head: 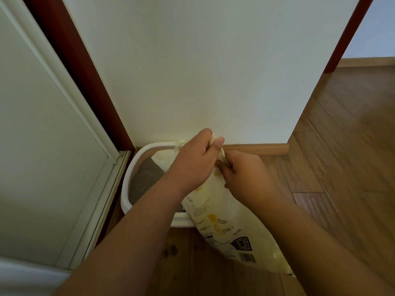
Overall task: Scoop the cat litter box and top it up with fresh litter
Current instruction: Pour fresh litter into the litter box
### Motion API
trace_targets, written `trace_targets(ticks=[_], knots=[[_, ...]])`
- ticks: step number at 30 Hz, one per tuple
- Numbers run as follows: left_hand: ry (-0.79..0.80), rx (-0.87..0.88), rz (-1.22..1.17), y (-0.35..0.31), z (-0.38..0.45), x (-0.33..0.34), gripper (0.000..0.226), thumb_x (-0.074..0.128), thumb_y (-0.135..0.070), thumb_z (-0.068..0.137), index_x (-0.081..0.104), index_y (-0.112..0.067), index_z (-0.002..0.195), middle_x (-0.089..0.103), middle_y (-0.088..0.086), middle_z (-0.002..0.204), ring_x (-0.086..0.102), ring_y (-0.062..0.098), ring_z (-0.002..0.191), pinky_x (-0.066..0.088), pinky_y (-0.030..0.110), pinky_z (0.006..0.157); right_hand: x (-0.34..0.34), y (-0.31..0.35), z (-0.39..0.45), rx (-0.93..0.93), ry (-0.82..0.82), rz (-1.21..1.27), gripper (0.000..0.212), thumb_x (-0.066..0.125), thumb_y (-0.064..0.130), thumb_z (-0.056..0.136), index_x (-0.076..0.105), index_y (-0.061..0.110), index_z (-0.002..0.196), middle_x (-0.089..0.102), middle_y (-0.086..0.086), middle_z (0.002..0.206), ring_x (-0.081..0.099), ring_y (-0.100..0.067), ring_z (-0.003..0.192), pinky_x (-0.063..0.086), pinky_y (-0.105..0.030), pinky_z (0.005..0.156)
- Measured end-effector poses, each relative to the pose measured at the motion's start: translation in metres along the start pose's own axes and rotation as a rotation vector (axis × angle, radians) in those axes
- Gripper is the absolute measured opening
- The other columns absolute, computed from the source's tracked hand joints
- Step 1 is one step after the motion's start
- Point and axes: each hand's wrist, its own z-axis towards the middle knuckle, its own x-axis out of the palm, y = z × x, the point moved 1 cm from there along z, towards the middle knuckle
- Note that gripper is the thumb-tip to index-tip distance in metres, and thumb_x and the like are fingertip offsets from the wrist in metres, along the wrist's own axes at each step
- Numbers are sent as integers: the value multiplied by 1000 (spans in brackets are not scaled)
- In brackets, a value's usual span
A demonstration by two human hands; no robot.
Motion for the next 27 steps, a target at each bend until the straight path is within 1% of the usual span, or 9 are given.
trace_targets(ticks=[3,6,8,10,13,17,22,25,27], knots=[[3,-20,-20,3,-1,-13,40,40,-52,105,56,-17,93,60,6,86,53,7,72,45,29,69,1,-3,-1,17,-22,21,27,53,34,103,53,27,77,65,5,74,67,-15,67,57,-36,65],[-18,-162,-56,24,-2,-27,43,31,-54,106,64,-26,104,66,-6,100,60,6,94,46,28,80,-2,-8,-3,65,-25,52,28,54,33,103,64,18,82,65,5,72,67,-15,65,58,-39,66],[-16,-209,160,48,1,-36,32,33,-46,105,63,-35,102,66,-14,102,59,7,95,48,33,80,-4,-12,-3,112,-20,46,31,53,35,103,65,16,82,65,3,71,66,-16,66,58,-37,65],[66,-229,434,68,5,-43,18,42,-34,101,59,-35,107,67,-9,106,59,13,91,49,37,79,-8,-18,-4,150,-37,47,32,52,35,104,66,14,83,64,3,71,64,-16,66,52,-31,59],[221,-297,539,87,8,-51,38,60,-19,93,58,-32,128,62,-4,123,57,15,102,51,35,86,-13,-25,-4,182,-48,49,31,50,33,105,67,15,86,62,6,72,59,-11,65,38,-25,50],[278,-310,690,97,8,-50,43,64,-24,93,58,-28,135,59,1,136,54,23,122,50,44,100,-16,-29,-2,227,-50,50,30,48,32,105,67,16,89,64,5,77,57,-10,65,35,-25,51],[156,-385,689,112,10,-50,50,68,-38,91,52,-34,138,59,-1,138,49,28,127,47,50,103,-19,-29,-1,287,-56,77,28,49,32,104,62,15,86,61,4,76,55,-10,66,36,-26,53],[245,-387,704,113,12,-47,52,65,-33,96,51,-19,144,52,6,145,49,27,130,42,42,108,-23,-30,0,320,-37,107,24,47,30,105,61,14,93,62,2,82,57,-13,70,40,-27,56],[245,-408,647,110,12,-45,42,62,-28,99,57,-12,137,56,9,139,55,24,118,46,36,98,-25,-32,-1,348,-19,146,23,45,28,105,59,15,93,62,2,84,57,-13,72,40,-27,57]])
